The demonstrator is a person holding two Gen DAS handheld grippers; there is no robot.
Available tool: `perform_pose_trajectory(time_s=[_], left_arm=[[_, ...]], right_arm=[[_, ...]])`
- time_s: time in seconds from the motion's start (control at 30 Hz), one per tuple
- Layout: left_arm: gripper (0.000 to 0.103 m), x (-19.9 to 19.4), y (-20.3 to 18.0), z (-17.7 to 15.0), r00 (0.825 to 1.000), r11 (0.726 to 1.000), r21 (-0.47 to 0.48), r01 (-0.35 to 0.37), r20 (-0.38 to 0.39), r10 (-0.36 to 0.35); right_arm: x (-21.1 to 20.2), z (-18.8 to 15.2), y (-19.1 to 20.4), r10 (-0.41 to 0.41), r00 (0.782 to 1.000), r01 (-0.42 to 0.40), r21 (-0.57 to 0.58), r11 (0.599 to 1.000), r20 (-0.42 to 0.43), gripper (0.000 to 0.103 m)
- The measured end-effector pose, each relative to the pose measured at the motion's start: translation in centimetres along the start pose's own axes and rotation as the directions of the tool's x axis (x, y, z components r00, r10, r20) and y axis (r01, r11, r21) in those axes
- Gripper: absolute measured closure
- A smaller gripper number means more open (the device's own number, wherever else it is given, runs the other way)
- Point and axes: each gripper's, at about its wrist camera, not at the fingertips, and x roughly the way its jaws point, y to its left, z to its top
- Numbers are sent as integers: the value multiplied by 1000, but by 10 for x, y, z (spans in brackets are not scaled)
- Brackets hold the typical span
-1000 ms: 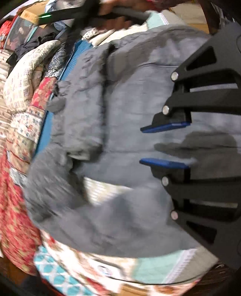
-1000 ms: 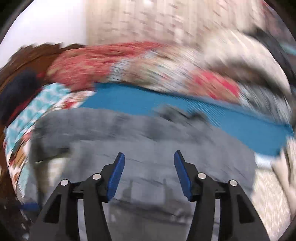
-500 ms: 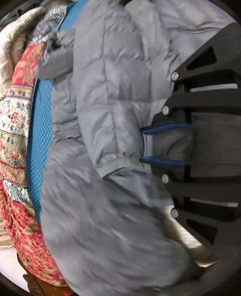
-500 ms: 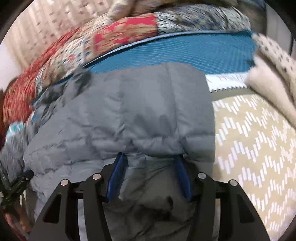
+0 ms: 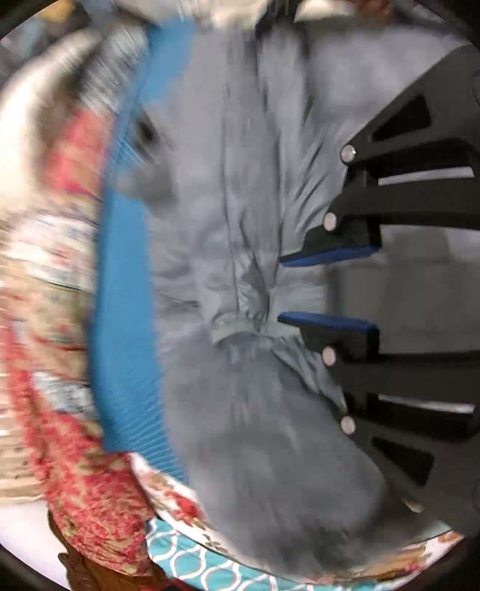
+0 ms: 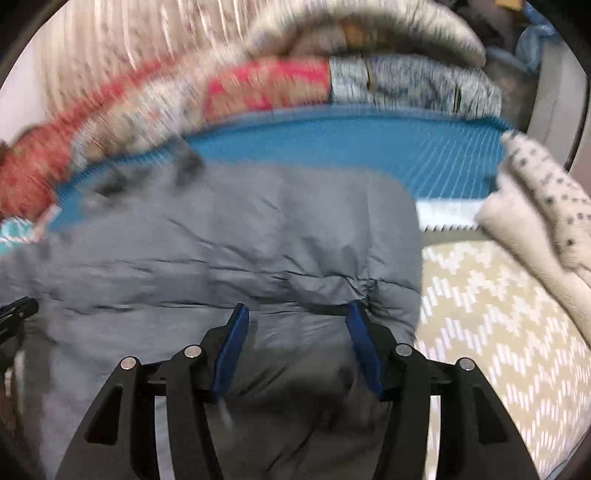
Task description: Fold large clothes
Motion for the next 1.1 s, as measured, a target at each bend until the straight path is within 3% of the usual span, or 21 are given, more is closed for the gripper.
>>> perform_pose_trajectory(time_s=[0.1, 0.2, 0.23, 0.33, 0.4, 0.43, 0.47, 0.5, 0.63, 0.67, 0.7, 0.73, 0.77, 0.8, 0.87, 0.9, 0.93, 0.97, 1.03, 1.1], left_arm=[[73, -86, 37, -32, 989, 999, -18, 29, 147, -26], [70, -146, 92, -75, 979, 993, -112, -38, 197, 60], [70, -160, 111, -90, 977, 985, -156, -70, 189, 99], [70, -185, 157, -130, 975, 952, -279, -123, 143, 168], [70, -197, 179, -153, 977, 935, -326, -136, 114, 182], [70, -202, 185, -166, 976, 928, -342, -148, 100, 193], [70, -205, 192, -179, 976, 919, -360, -160, 84, 202], [70, -207, 197, -191, 977, 912, -377, -161, 68, 200], [70, -211, 207, -216, 984, 899, -414, -144, 37, 175], [70, -211, 206, -217, 985, 899, -416, -140, 36, 170], [70, -212, 204, -218, 986, 899, -416, -134, 37, 164], [70, -212, 204, -218, 987, 900, -416, -127, 41, 158], [70, -210, 199, -214, 987, 902, -415, -121, 47, 154], [70, -210, 197, -211, 987, 905, -411, -113, 57, 149], [70, -211, 194, -206, 987, 910, -402, -102, 75, 144], [70, -210, 191, -200, 987, 913, -396, -94, 84, 137], [70, -207, 188, -194, 988, 918, -388, -84, 89, 128], [70, -204, 186, -188, 988, 922, -379, -77, 92, 121], [70, -191, 173, -166, 990, 939, -337, -68, 94, 106], [70, -178, 153, -140, 991, 955, -292, -48, 103, 81]], right_arm=[[-31, -29, 37, 188, 982, -189, -34, 981, -27, 35], [-52, -73, 101, 392, 908, -410, -122, 904, -148, 35], [-57, -93, 132, 461, 861, -496, -155, 854, -216, 35], [-65, -131, 195, 557, 754, -638, -189, 746, -348, 35], [-66, -156, 237, 621, 649, -730, -131, 671, -440, 35], [-66, -166, 254, 636, 607, -756, -99, 647, -476, 35], [-65, -172, 265, 641, 584, -767, -83, 636, -498, 35], [-64, -179, 279, 641, 565, -776, -70, 627, -519, 35], [-48, -194, 317, 614, 534, -769, -32, 638, -581, 36], [-42, -196, 324, 604, 521, -762, -8, 648, -603, 40], [-39, -194, 327, 601, 513, -760, 2, 650, -612, 65], [-39, -190, 326, 599, 506, -757, 13, 654, -621, 78], [-39, -182, 327, 600, 514, -755, 10, 656, -613, 79], [-48, -171, 320, 607, 536, -756, -13, 654, -587, 80], [-64, -141, 295, 613, 596, -744, -69, 665, -520, 80], [-68, -124, 276, 607, 632, -724, -88, 684, -481, 80], [-71, -98, 248, 585, 687, -684, -109, 722, -431, 80], [-71, -82, 230, 558, 728, -646, -128, 752, -399, 80], [-67, -41, 178, 449, 837, -515, -174, 840, -312, 80], [-59, -11, 138, 373, 888, -425, -169, 890, -268, 80]])
